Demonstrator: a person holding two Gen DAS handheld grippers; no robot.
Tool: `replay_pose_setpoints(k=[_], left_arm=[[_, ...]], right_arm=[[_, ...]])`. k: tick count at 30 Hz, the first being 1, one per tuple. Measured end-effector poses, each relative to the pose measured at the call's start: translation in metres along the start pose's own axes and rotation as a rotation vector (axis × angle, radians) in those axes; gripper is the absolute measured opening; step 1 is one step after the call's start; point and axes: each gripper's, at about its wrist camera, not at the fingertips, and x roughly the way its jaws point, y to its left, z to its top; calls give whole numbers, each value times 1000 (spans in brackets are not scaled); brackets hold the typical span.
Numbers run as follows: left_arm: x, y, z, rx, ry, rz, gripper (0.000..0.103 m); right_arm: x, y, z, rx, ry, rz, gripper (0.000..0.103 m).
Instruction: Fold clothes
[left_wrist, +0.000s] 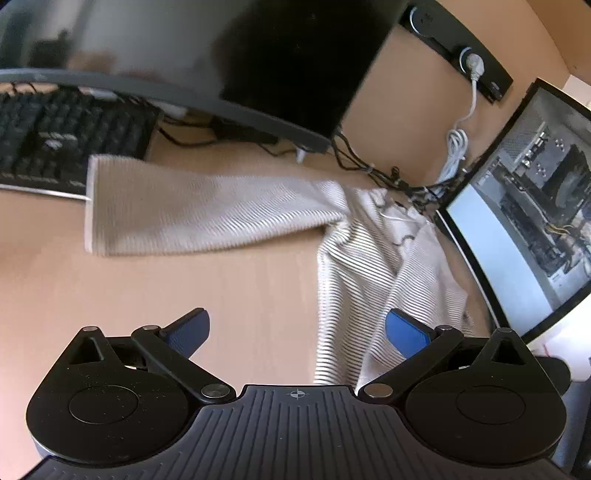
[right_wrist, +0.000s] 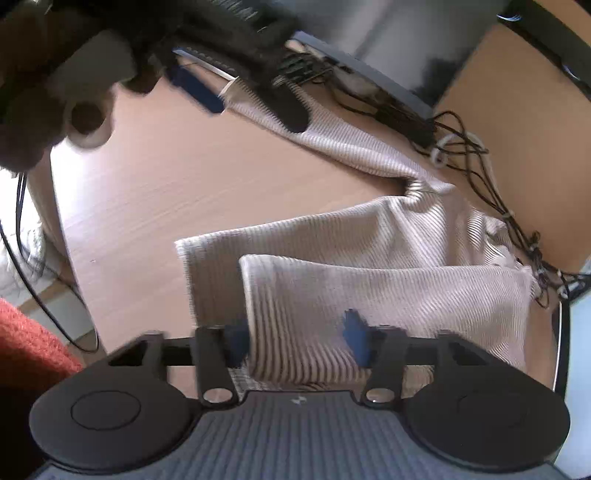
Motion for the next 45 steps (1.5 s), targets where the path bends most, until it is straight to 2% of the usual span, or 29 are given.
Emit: replay_pose_setpoints(k=[1,5,6,9,12,14,16,18,20,22,26,28,32,35,38,40,45], left_arm=[[5,-5,1,16,9,-17,103],[25,-29,5,88,46,-88,103],[30,-34,7,106,56,-106,103],[50,-51,8,152,96,-165,103],[76,-64,7,169,149,-202,103],[93,-71,5,178,181,-208,103],[106,-73,3,186,205,-200,103],[112,-72,1,192,207,-197,103],[113,-68,-2,196,185,-192,103],[110,-64,-3,198,164,-153,103],[102,-55,-3,216,127,-12,103],[91,-43,-4,211,120,22,103],[68,-18,-6,181,103,74,103],[55,0,-5,117,90,67,103],[48,10,-2,44,94,45,103],[46,12,-2,30,99,33,103],[43,11,-3,82,149,16,103]], right_arm=[[-4,-5,1,16,-19,-18,18],[-37,-61,9,89,-113,-201,14],[-47,-82,12,118,-132,-268,14],[-92,-148,17,232,-217,-550,14],[-126,-180,21,245,-286,-768,14],[-128,-188,20,240,-277,-825,15],[-119,-187,11,240,-228,-828,19],[-109,-181,-1,259,-200,-790,28],[-99,-172,-13,271,-175,-747,53],[-90,-163,-23,328,-161,-653,64],[-73,-152,-48,508,-130,-351,65],[-59,-142,-53,535,-102,-265,65],[-50,-115,-50,479,-72,-185,67],[-58,-88,-48,368,-36,-118,73],[-68,-58,-58,296,36,-60,74],[-78,-35,-68,307,70,-13,74],[-93,9,-75,343,59,75,74]])
